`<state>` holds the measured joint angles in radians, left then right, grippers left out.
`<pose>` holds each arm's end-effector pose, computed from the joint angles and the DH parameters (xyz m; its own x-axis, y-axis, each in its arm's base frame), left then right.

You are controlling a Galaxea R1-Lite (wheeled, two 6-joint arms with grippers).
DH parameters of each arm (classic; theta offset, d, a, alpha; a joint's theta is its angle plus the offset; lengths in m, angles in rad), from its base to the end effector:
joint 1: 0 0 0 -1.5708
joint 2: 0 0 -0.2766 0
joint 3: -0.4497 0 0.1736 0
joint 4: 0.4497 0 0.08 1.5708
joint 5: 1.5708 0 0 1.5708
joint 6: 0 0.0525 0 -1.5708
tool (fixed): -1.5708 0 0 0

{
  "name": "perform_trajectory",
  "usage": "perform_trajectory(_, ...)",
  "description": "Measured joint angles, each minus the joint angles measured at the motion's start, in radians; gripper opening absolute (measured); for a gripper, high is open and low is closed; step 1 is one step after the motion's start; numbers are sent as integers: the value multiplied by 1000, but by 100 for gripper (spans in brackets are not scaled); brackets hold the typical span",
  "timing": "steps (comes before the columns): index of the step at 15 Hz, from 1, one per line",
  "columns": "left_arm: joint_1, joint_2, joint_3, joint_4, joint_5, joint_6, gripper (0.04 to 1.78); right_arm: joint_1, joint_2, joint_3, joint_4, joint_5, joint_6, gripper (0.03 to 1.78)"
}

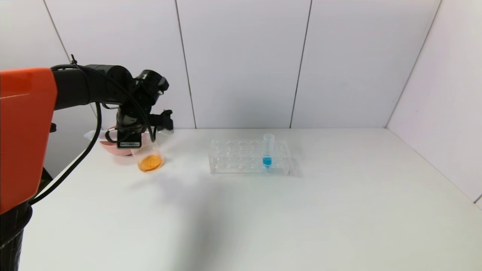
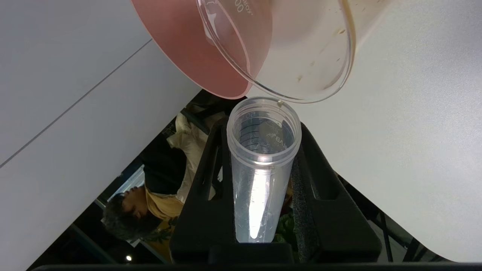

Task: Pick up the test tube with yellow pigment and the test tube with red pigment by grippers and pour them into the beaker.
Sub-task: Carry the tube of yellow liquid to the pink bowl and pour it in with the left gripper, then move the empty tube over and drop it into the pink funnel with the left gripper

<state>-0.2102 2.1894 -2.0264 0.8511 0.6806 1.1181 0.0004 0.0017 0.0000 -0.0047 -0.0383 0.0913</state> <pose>0.3890 -0.0492 0.1719 0.5329 0.5297 -0.6598 0.6754 0.2035 0.7088 0.0123 -0.0020 0.0761 0.9993 -0.0379 0.0030 0.0375 0.9951 0.0913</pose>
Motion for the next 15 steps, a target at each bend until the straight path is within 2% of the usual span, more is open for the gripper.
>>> perform_trajectory(5, 13, -20, 14, 3, -24, -29, 44, 0, 0, 0, 0, 0, 0, 171)
perform_trajectory(6, 30, -36, 18, -6, -71, -56, 44, 0, 0, 0, 0, 0, 0, 171)
perform_trajectory(9, 111, -104, 31, -71, -289, -234, 44, 0, 0, 0, 0, 0, 0, 171)
perform_trajectory(11, 173, -164, 40, -89, -387, -357, 44, 0, 0, 0, 0, 0, 0, 171)
perform_trajectory(13, 213, -227, 55, -117, -481, -530, 44, 0, 0, 0, 0, 0, 0, 171)
perform_trajectory(15, 236, -293, 97, -206, -536, -749, 44, 0, 0, 0, 0, 0, 0, 171)
